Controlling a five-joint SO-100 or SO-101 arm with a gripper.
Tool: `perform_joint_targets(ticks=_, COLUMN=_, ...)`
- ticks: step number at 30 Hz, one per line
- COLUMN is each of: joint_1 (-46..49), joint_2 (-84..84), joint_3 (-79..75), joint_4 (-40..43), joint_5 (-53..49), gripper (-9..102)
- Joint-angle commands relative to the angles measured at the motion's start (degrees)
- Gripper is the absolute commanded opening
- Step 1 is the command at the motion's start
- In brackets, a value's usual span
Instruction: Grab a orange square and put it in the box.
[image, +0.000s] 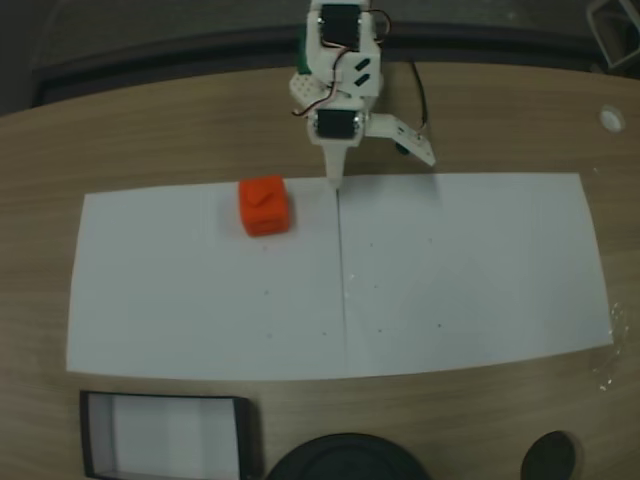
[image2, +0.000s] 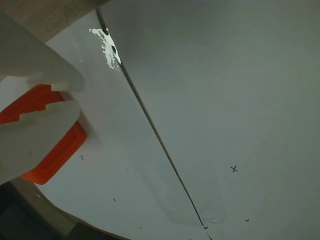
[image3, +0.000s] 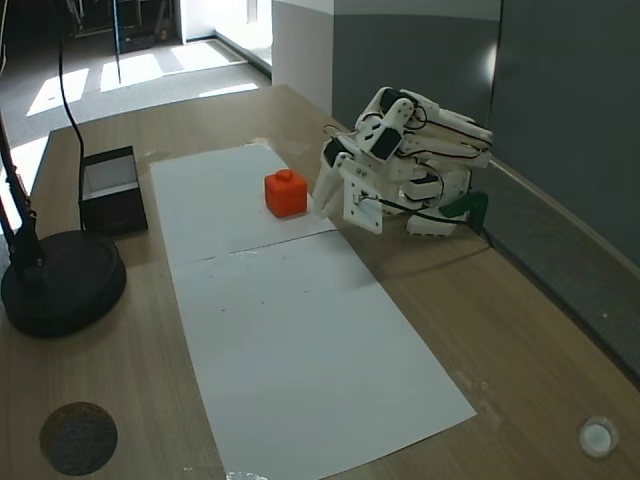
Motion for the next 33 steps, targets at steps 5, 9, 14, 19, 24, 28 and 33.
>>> perform_joint_targets(ticks=5, joint_1=-0.53, joint_2=1.23, joint_3=-3.6, joint_4=0.79, joint_5=0.0, gripper=0)
perform_joint_targets(ticks=9, joint_1=-0.53, joint_2=1.23, joint_3=-3.6, joint_4=0.79, joint_5=0.0, gripper=0)
perform_joint_targets(ticks=14, joint_1=-0.53, joint_2=1.23, joint_3=-3.6, joint_4=0.79, joint_5=0.0, gripper=0)
perform_joint_targets(ticks=19, joint_1=0.7, joint_2=1.41, joint_3=-5.45, joint_4=-5.71, joint_5=-0.09, gripper=3)
perform_joint_targets(ticks=24, joint_1=3.16, joint_2=1.05, joint_3=-18.46, joint_4=-7.73, joint_5=0.0, gripper=27)
perform_joint_targets(ticks=28, joint_1=5.1, joint_2=0.44, joint_3=-30.94, joint_4=-7.29, joint_5=-0.09, gripper=28)
perform_joint_targets(ticks=33, joint_1=12.48, joint_2=-12.04, joint_3=-40.34, joint_4=-6.24, joint_5=-2.37, gripper=29)
